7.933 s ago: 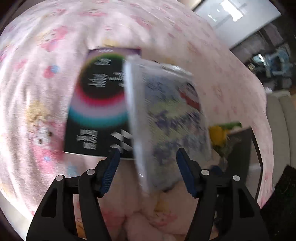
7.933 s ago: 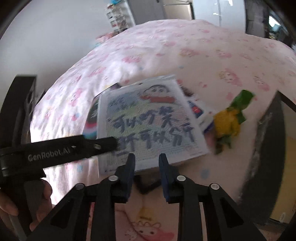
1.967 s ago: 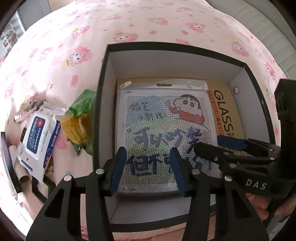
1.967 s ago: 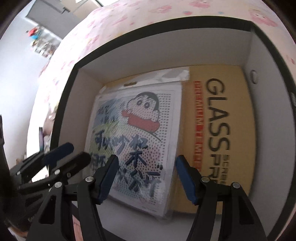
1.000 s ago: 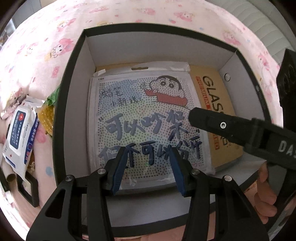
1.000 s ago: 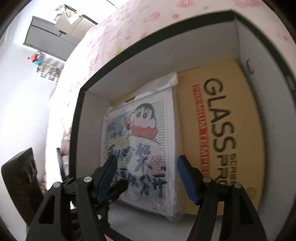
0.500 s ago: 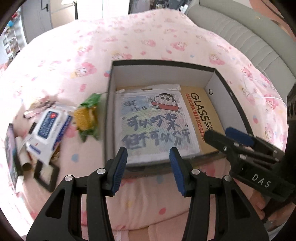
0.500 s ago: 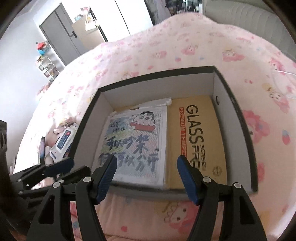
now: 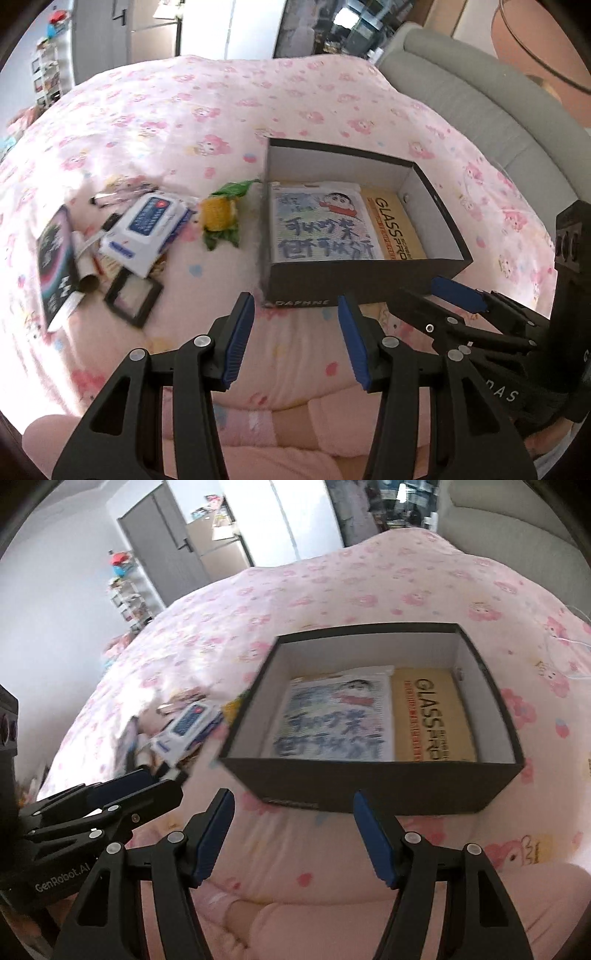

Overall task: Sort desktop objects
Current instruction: 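Grasp the black Smart Devil box with the left gripper and lift it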

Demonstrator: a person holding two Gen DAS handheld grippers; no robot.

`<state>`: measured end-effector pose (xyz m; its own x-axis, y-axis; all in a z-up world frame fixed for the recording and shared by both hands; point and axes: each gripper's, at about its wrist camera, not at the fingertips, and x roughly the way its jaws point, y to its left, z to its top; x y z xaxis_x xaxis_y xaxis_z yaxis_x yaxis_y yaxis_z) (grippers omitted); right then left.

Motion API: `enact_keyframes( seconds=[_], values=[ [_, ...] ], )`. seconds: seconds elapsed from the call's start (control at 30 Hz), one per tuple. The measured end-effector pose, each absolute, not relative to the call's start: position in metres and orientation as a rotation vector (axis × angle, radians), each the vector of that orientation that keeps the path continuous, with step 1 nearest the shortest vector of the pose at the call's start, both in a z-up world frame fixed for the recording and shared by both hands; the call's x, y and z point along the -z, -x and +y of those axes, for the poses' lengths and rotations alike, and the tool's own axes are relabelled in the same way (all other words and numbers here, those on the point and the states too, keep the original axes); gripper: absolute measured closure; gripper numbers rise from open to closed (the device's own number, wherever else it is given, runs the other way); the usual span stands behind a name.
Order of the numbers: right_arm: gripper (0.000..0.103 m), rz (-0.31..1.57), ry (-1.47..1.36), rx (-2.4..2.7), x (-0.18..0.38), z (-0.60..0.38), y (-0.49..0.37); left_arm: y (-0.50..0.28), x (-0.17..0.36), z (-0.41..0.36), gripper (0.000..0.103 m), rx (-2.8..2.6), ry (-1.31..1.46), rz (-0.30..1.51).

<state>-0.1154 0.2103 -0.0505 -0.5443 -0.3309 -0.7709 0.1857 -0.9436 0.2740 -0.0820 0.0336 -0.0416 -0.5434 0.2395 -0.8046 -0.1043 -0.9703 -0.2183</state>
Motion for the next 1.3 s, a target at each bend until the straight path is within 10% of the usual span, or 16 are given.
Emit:
enact_keyframes(
  seconds=[1.3],
  values=[
    [0.039,0.174,-1.443,1.991,0.137,-0.127,0.205,0.107,0.156,-0.322,0.055,-2.609,1.702,-1.343]
  ],
)
